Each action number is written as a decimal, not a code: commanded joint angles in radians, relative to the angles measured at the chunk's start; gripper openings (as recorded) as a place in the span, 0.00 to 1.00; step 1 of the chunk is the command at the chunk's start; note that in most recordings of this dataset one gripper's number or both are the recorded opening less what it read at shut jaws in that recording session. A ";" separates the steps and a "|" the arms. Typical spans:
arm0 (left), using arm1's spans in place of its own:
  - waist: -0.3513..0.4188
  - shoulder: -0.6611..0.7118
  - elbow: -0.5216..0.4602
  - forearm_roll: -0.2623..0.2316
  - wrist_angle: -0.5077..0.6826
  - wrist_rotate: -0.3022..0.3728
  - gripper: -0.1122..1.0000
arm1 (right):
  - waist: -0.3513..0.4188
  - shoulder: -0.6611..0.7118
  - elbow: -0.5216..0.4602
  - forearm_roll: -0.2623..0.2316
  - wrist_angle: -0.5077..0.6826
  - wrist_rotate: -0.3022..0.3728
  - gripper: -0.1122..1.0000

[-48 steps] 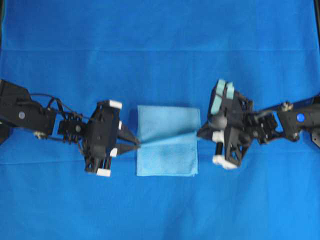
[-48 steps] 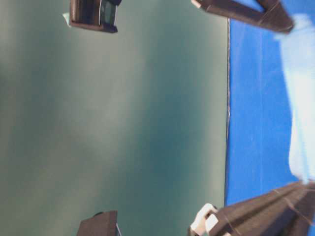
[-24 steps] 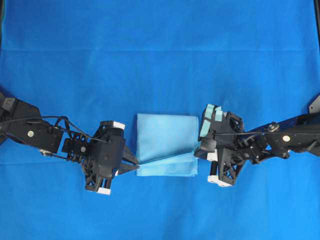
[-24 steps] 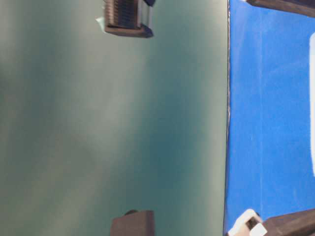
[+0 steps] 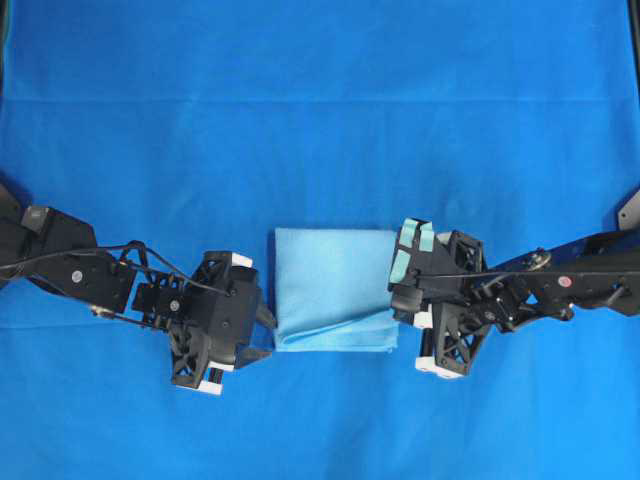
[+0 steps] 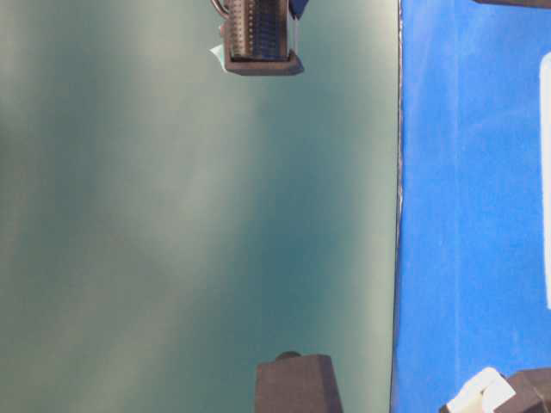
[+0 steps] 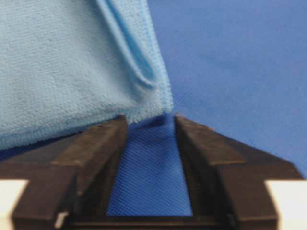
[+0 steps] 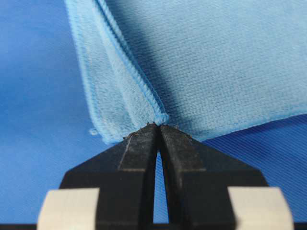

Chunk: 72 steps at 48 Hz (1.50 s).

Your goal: Fold the light blue towel.

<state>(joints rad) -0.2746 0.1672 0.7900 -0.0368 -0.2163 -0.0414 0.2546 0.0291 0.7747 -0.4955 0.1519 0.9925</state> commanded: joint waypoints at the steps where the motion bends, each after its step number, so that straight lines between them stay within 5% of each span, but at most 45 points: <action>1: -0.005 -0.012 -0.017 0.000 -0.008 0.002 0.52 | 0.005 -0.003 -0.028 0.002 -0.018 -0.002 0.15; 10: -0.006 -0.035 -0.026 0.000 0.005 0.003 0.51 | 0.014 0.012 -0.071 -0.002 -0.006 -0.005 0.60; 13: -0.006 -0.054 -0.026 0.002 0.015 0.005 0.51 | 0.017 0.005 -0.078 -0.002 0.008 -0.005 0.68; 29: -0.006 -0.302 -0.021 0.003 0.199 0.017 0.51 | 0.061 -0.169 -0.133 -0.011 0.233 -0.017 0.62; 40: 0.003 -0.506 0.015 0.008 0.264 0.023 0.51 | 0.063 -0.328 -0.126 -0.067 0.399 -0.017 0.62; 72: 0.106 -1.189 0.314 0.018 0.377 0.029 0.51 | 0.063 -0.916 0.179 -0.316 0.391 -0.008 0.62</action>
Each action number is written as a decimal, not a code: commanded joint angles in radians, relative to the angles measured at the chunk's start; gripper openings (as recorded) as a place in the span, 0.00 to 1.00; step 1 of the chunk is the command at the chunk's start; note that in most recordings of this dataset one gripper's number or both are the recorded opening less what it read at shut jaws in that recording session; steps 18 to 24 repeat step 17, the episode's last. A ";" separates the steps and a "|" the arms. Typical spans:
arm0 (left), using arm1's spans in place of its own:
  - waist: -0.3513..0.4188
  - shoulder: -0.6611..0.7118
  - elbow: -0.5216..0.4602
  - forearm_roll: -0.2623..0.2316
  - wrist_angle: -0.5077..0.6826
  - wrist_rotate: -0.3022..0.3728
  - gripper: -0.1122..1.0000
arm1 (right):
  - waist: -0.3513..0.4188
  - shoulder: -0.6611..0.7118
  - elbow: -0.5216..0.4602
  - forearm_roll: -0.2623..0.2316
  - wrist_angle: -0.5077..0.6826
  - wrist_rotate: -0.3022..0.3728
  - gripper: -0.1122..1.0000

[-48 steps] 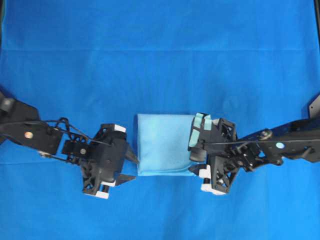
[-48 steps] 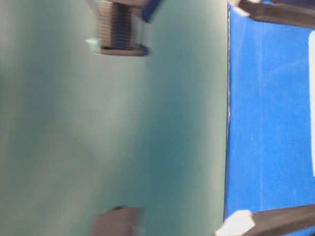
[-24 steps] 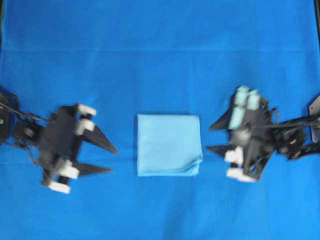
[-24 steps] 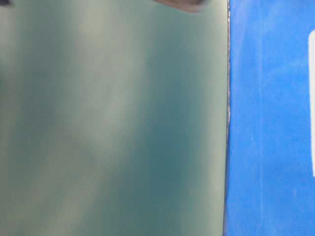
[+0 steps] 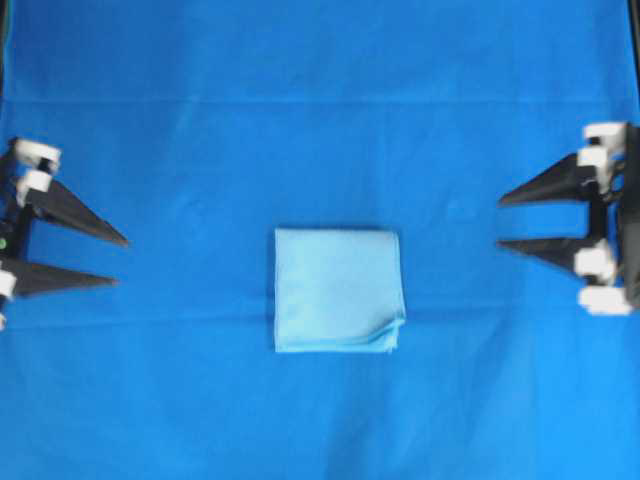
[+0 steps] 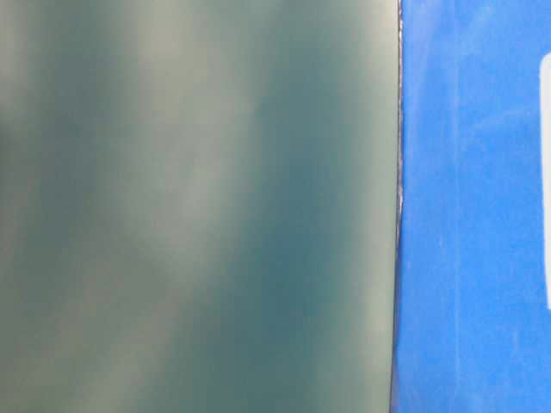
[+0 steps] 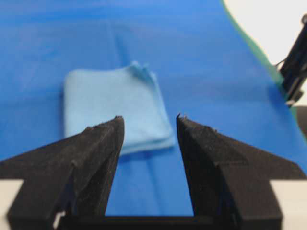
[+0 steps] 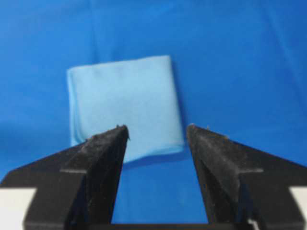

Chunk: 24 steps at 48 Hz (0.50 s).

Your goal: Fold the light blue towel.

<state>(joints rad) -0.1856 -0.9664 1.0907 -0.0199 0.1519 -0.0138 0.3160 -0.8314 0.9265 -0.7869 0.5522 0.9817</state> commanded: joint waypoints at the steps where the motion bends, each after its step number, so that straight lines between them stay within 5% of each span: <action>1: 0.023 -0.075 0.023 0.002 0.014 0.002 0.51 | 0.002 -0.072 0.041 -0.029 -0.009 0.005 0.62; 17: 0.127 -0.324 0.195 0.002 0.094 0.002 0.51 | -0.048 -0.272 0.264 -0.034 -0.081 0.037 0.62; 24: 0.127 -0.324 0.195 0.002 0.094 0.002 0.51 | -0.048 -0.272 0.264 -0.034 -0.081 0.037 0.62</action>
